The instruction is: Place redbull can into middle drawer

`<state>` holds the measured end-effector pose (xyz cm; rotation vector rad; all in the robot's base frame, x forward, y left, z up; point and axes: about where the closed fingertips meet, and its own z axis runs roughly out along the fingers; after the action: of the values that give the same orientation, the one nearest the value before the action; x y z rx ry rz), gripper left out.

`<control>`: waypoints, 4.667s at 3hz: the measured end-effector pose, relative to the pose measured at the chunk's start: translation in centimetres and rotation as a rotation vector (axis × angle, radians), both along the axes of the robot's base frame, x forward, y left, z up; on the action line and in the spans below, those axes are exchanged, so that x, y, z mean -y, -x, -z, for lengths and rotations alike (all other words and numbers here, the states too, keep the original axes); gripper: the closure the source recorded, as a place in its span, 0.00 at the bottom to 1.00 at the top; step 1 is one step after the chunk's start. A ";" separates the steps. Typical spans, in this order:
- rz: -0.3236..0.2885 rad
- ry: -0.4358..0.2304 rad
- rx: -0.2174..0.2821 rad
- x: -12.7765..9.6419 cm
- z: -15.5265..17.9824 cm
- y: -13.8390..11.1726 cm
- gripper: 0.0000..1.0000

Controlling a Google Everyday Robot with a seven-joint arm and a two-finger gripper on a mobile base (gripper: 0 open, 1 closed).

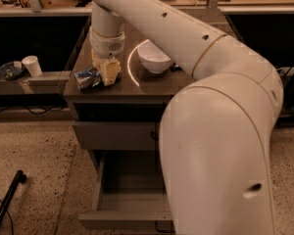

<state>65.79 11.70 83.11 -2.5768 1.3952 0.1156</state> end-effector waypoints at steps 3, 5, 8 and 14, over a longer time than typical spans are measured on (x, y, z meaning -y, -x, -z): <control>0.128 -0.068 -0.022 4.7 1.3 10.9 1.00; 0.177 -0.006 -0.076 7.3 7.0 17.3 1.00; 0.314 -0.088 -0.053 11.0 23.1 19.5 1.00; 0.436 -0.438 0.037 18.0 35.0 14.9 1.00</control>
Offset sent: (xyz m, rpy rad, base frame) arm -0.1153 -0.0501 0.0104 0.0793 0.0093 -0.1256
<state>50.90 -6.26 48.10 -1.8777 1.6623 0.2676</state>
